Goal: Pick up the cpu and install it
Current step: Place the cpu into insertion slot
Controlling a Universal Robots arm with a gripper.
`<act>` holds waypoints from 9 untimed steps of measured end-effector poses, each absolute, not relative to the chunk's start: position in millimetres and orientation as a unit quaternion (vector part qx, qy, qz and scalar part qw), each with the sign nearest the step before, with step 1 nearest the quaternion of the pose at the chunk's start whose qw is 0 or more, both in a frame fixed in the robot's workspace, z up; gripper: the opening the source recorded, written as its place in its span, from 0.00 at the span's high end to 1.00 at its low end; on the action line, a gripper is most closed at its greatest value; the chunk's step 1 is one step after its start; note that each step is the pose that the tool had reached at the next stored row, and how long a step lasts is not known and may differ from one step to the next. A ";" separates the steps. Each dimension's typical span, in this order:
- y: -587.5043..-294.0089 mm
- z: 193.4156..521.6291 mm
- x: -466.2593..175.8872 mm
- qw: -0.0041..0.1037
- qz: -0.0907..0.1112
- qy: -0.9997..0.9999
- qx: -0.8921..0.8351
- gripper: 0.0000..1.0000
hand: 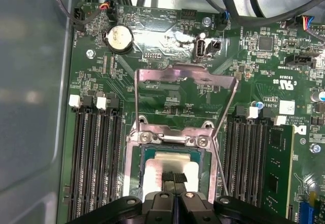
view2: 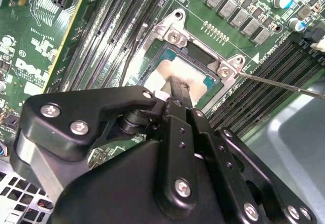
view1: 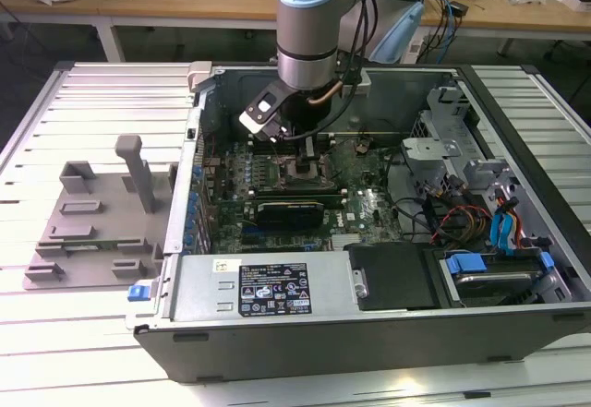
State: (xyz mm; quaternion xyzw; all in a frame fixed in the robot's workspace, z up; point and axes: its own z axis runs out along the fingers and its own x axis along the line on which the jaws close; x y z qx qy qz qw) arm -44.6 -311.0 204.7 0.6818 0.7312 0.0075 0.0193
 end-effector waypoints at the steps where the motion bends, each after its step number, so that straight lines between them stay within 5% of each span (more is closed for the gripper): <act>1: -311.0 204.6 -44.6 0.019 0.008 0.731 0.682 0.89; 9: -310.8 222.1 -44.5 0.019 0.008 0.731 0.682 0.89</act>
